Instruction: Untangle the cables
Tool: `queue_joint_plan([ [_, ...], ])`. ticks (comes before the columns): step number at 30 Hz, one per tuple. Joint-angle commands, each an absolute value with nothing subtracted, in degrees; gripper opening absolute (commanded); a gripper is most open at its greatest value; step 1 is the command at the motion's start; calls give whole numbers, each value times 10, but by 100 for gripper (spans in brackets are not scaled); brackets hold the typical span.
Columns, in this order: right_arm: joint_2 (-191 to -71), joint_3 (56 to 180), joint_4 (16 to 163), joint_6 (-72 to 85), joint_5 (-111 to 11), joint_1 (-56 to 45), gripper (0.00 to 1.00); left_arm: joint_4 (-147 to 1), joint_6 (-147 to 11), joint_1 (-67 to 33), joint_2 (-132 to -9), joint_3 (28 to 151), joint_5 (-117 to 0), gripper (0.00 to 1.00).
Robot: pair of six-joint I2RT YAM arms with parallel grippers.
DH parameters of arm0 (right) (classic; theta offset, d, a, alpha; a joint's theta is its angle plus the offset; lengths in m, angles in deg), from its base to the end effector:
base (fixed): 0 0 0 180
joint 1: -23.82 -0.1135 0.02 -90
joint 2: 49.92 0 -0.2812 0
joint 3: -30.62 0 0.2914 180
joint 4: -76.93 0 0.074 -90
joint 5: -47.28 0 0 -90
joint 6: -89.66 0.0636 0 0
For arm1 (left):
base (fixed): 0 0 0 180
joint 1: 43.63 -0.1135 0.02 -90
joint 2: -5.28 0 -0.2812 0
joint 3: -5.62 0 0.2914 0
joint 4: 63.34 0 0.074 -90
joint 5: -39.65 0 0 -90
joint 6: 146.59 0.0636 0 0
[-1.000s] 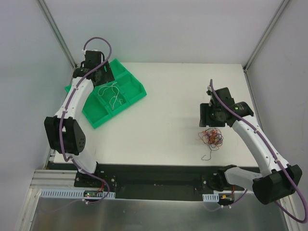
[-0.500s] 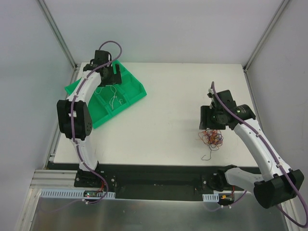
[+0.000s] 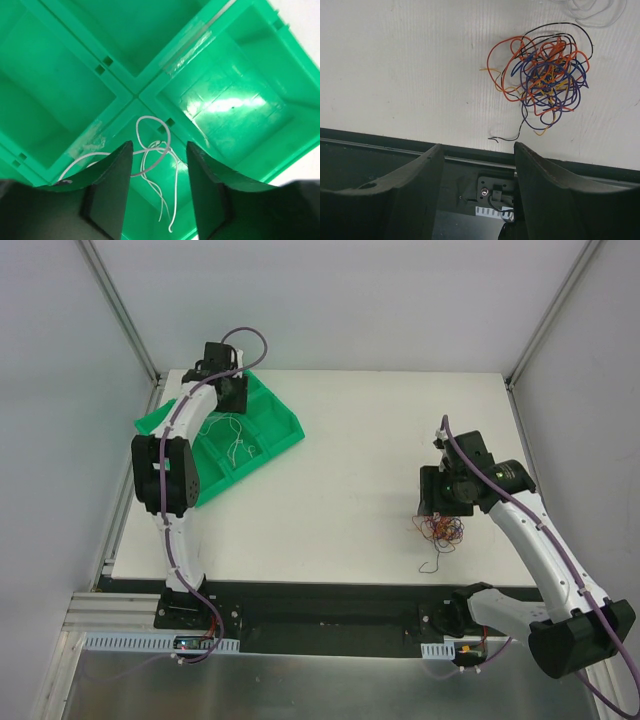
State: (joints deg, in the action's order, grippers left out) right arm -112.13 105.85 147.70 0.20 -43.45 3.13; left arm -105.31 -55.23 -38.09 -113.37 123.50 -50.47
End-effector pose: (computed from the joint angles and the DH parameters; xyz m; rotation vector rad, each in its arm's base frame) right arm 0.2301 0.0878 0.3115 -0.4571 2.5457 0.1539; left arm 0.5447 -0.0530 0.2630 0.1405 2.3128 -0.0394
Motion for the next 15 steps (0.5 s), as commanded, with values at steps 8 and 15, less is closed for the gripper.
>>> queue_joint_plan([
  [8, -1131, 1071, 1466, 12, -431, 35, 61, -1040, -706, -382, -1032, 1104, -669, 3],
  [15, -1140, 1071, 1458, 8, -438, 35, 61, -982, -736, -391, -1003, 1032, -734, 0],
])
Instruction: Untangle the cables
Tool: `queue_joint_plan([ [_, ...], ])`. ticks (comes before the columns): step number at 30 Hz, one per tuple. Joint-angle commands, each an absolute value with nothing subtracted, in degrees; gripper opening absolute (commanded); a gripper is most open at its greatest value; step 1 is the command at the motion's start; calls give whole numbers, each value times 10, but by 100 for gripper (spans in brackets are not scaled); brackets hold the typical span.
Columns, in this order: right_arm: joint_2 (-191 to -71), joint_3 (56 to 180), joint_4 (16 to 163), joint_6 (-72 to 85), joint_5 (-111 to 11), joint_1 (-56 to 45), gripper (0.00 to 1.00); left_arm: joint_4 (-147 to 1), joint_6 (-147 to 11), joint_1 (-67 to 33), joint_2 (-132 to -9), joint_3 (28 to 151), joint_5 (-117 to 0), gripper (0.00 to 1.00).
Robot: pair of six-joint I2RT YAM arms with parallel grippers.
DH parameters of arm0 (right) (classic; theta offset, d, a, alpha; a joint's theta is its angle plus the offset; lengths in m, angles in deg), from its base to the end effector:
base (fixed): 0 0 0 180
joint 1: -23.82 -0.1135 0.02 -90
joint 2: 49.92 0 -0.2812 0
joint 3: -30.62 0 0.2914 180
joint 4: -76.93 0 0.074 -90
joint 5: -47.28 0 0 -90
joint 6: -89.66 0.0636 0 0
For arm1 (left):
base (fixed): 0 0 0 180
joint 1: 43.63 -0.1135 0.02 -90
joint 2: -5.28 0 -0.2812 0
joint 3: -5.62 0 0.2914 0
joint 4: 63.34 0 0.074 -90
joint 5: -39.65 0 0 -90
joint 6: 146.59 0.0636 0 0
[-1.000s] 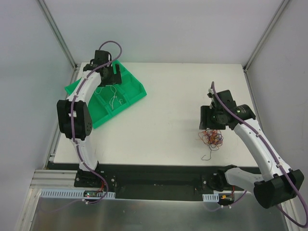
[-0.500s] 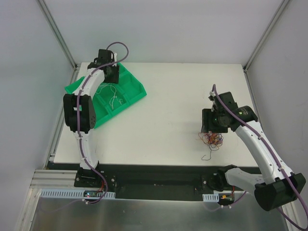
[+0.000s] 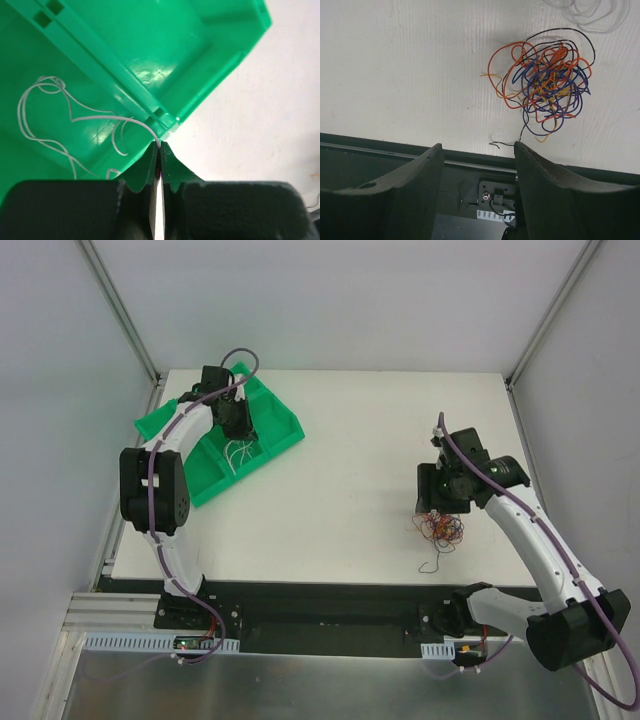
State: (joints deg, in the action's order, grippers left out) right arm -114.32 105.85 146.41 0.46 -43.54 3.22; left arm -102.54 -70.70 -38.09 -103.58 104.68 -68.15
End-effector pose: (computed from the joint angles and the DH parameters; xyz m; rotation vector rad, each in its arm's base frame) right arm 0.2396 0.0910 0.3043 -0.4526 2.5627 0.1539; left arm 0.4822 -0.0663 0.2285 -0.0398 2.4407 -0.5315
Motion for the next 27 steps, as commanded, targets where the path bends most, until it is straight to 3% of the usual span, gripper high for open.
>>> queue_joint_plan([
  [1, -1136, 1069, 1458, 9, -439, 34, 61, -980, -732, -397, -1010, 1037, -732, 0],
  [15, -1091, 1061, 1498, 8, -431, 34, 61, -928, -749, -432, -1106, 1097, -721, 0],
  [18, -1087, 1061, 1499, 10, -409, 34, 61, -926, -751, -432, -1070, 1083, -705, 12],
  [23, -1088, 1053, 1489, 11, -408, 35, 61, -930, -753, -432, -992, 1050, -688, 48],
  [27, -1100, 1057, 1480, 11, -421, 35, 61, -932, -745, -432, -933, 1020, -685, 60],
])
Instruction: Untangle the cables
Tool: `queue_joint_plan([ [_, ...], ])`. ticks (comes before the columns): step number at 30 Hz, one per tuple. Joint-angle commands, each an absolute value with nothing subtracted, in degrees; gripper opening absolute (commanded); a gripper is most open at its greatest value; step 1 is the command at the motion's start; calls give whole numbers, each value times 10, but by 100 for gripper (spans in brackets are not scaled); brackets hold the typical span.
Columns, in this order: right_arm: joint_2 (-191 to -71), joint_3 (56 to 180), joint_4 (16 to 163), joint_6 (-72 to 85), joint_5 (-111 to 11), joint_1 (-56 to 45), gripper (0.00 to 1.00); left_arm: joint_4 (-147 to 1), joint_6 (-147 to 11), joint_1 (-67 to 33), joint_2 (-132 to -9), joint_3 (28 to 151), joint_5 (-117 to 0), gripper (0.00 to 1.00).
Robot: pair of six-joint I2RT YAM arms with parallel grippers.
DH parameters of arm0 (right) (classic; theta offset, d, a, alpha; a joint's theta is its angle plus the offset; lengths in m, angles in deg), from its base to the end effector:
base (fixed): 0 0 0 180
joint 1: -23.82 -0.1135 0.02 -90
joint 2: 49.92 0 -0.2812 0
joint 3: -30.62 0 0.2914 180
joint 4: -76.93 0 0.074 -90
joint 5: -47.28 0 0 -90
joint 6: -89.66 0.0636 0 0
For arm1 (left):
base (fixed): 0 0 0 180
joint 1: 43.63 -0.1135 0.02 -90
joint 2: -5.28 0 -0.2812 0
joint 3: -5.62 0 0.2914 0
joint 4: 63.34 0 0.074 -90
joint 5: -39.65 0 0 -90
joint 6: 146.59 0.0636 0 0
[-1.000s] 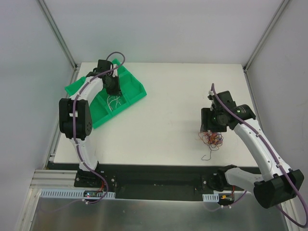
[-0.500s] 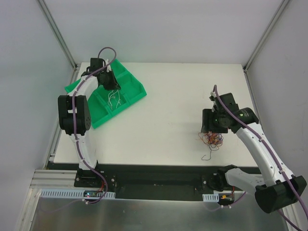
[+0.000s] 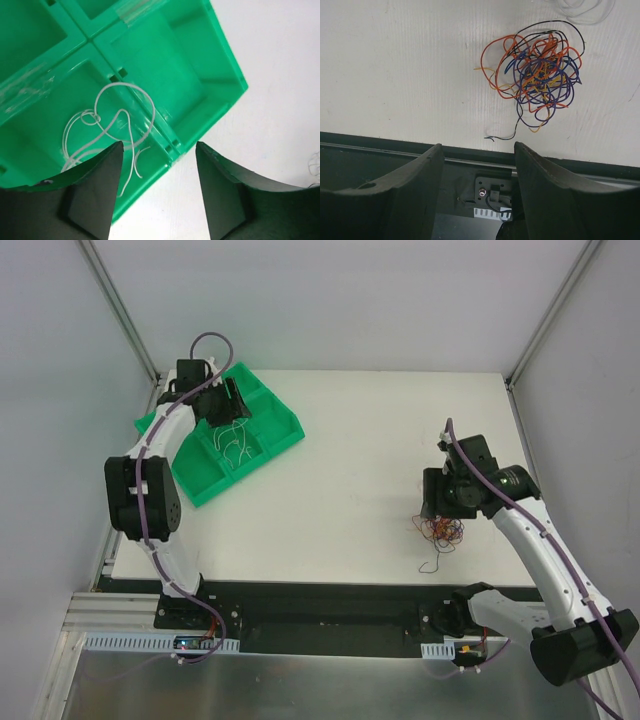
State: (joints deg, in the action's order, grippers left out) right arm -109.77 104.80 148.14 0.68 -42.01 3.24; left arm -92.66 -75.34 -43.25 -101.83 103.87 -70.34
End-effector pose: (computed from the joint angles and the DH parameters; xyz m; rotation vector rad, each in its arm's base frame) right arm 0.2215 0.0823 0.3135 -0.4317 2.5321 0.1275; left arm 0.4957 -0.0250 0.2547 -0.1684 2.2445 -0.5708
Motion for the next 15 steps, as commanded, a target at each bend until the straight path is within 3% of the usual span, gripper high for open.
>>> queue_joint_plan([
  [1, -1104, 1058, 1478, 12, -421, 35, 61, -936, -739, -432, -921, 1015, -678, 63],
  [9, -1112, 1057, 1475, 10, -447, 36, 61, -998, -687, -456, -911, 1021, -618, 75],
  [15, -1108, 1054, 1475, 6, -443, 35, 61, -1059, -674, -455, -936, 1028, -530, 72],
])
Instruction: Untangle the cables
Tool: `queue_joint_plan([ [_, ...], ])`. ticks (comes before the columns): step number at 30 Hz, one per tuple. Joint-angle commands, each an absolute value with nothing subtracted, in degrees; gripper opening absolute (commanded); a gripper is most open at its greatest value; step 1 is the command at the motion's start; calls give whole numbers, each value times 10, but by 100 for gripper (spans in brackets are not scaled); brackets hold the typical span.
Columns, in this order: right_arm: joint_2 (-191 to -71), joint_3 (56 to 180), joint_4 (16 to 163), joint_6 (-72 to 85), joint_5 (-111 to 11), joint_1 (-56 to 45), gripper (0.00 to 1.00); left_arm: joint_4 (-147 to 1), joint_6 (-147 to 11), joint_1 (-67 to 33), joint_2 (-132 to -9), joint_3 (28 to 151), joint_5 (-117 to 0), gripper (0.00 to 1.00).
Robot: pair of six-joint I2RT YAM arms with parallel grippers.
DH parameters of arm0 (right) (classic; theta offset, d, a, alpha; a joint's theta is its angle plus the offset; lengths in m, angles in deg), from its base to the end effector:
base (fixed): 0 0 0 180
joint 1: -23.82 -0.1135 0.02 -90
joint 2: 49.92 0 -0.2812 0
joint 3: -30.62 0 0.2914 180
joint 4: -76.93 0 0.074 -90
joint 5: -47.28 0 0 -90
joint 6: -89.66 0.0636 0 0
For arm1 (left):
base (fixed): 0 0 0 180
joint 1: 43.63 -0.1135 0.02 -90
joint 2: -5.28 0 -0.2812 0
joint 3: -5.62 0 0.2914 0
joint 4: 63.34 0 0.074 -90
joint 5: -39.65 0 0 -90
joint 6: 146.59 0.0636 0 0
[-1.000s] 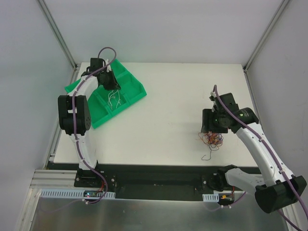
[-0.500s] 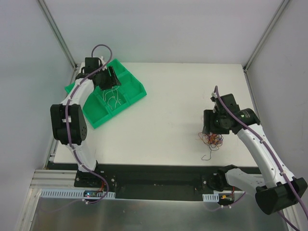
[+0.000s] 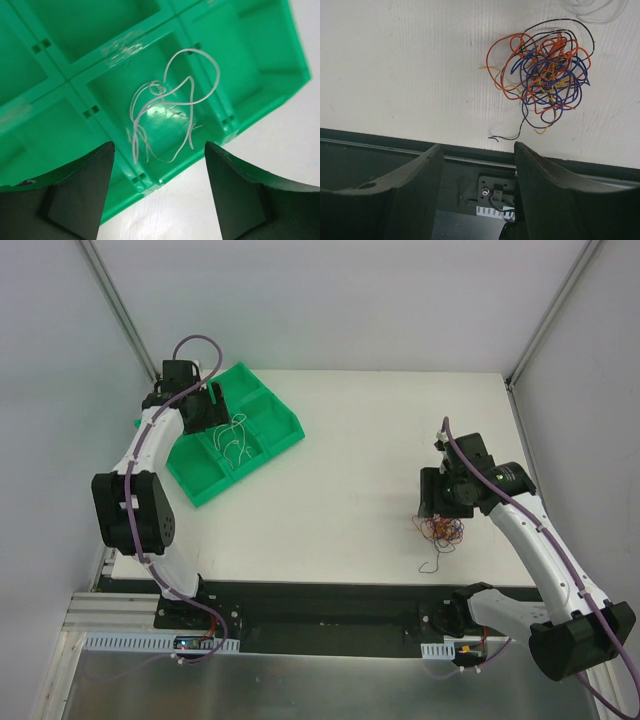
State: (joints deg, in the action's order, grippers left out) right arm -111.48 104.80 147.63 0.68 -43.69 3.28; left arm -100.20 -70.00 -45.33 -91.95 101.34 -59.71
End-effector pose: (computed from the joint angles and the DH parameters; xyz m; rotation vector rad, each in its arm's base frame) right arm 0.2274 0.0863 0.3076 -0.4457 2.5542 0.1603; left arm 0.4540 0.0031 0.2999 -0.2070 2.2367 -0.2935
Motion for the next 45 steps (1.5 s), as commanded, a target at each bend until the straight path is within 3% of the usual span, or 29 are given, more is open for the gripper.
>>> queue_joint_plan([
  [1, -1107, 1054, 1474, 7, -442, 36, 61, -1062, -672, -456, -943, 1029, -531, 70],
  [7, -1110, 1053, 1473, 8, -439, 36, 61, -1064, -667, -455, -996, 1053, -560, 46],
  [13, -1114, 1052, 1472, 10, -438, 35, 61, -1062, -757, -453, -1048, 1085, -595, 1],
  [14, -1114, 1051, 1472, 9, -438, 36, 61, -1061, -778, -451, -1057, 1090, -588, 0],
  [23, -1126, 1056, 1469, 12, -447, 35, 61, -1061, -930, -386, -1084, 1086, -355, 0],
  [32, -1092, 1033, 1477, 19, -436, 36, 61, -1066, -957, -384, -1082, 1076, -329, 0],
  [33, -1092, 1032, 1475, 18, -434, 35, 61, -1066, -950, -384, -1077, 1076, -332, 3],
  [37, -1105, 1037, 1464, 16, -436, 36, 61, -1067, -917, -385, -1027, 1065, -347, 36],
  [39, -1116, 1047, 1463, 14, -443, 36, 62, -1067, -909, -385, -993, 1052, -358, 45],
  [45, -1129, 1060, 1449, 13, -451, 36, 61, -1067, -908, -385, -897, 1017, -408, 55],
])
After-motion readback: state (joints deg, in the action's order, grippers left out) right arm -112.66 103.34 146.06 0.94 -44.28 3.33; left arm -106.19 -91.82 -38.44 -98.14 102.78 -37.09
